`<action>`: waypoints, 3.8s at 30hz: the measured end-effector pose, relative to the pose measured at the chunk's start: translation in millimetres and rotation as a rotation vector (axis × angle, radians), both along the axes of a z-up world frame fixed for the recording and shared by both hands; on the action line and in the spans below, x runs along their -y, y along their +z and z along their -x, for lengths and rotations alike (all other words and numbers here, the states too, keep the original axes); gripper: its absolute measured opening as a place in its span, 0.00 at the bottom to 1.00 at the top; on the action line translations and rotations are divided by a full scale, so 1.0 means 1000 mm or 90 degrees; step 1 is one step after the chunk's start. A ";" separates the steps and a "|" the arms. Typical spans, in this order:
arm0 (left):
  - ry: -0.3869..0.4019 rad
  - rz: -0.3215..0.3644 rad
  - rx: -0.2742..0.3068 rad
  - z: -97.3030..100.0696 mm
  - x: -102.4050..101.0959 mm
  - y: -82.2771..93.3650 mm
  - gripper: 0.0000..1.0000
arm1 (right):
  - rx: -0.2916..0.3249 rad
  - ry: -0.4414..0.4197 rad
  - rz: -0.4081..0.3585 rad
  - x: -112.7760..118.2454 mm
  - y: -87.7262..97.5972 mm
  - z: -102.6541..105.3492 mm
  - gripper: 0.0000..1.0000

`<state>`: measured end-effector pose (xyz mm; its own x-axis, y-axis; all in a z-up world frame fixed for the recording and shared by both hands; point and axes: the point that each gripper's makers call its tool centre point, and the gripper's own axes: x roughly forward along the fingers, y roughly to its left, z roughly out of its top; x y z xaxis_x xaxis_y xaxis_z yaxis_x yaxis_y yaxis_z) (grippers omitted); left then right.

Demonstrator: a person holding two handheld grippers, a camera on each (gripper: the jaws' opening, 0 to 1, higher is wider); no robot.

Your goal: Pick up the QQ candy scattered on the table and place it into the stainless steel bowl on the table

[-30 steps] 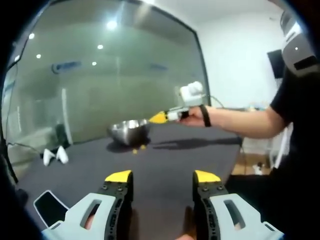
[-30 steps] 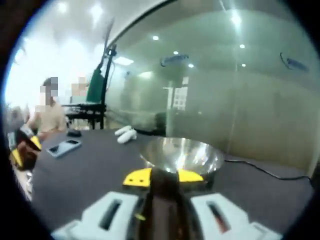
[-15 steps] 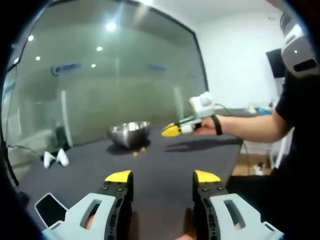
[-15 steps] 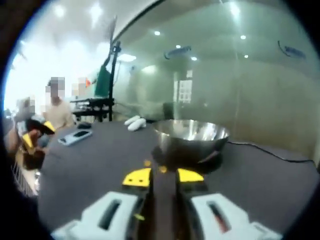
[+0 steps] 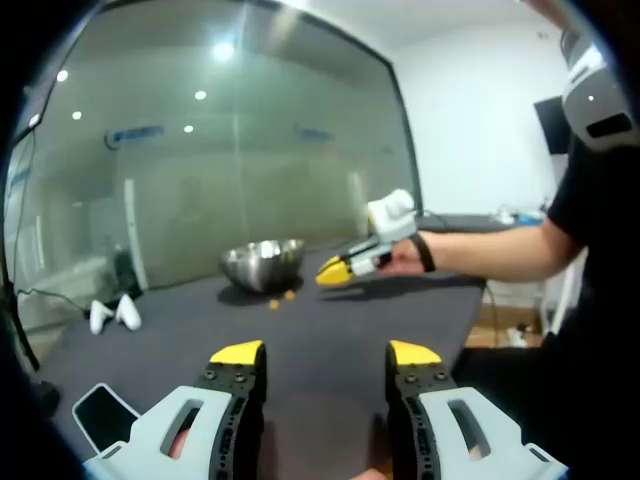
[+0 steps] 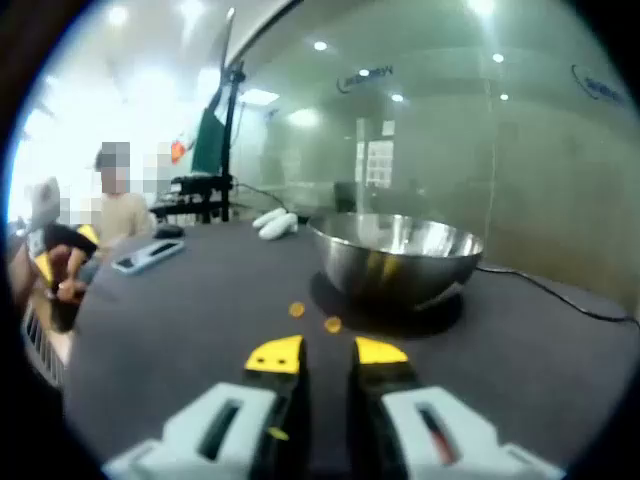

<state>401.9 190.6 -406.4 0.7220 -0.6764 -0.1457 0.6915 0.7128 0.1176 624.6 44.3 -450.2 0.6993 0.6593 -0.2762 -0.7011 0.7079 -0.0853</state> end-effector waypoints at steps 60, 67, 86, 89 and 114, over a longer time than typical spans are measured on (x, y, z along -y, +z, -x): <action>0.028 0.005 -0.009 0.001 -0.013 -0.001 0.49 | -0.002 0.043 0.040 -0.041 -0.008 -0.014 0.10; 0.019 0.004 -0.009 0.002 -0.010 -0.003 0.49 | 0.020 0.054 0.016 -0.035 0.015 0.007 0.10; 0.019 0.004 -0.006 0.003 -0.013 -0.003 0.49 | 0.127 0.011 -0.057 -0.027 0.084 0.002 0.09; 0.019 0.004 -0.005 0.002 -0.013 -0.001 0.49 | 0.140 -0.001 -0.054 -0.026 0.097 -0.009 0.09; 0.018 -0.005 -0.009 0.005 -0.012 -0.001 0.49 | 0.096 -0.095 -0.056 -0.009 0.095 -0.065 0.26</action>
<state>397.1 202.5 -407.3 0.7387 -0.6546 -0.1609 0.6727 0.7310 0.1142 689.6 53.4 -355.3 0.8195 0.5630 -0.1073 -0.5727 0.8117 -0.1145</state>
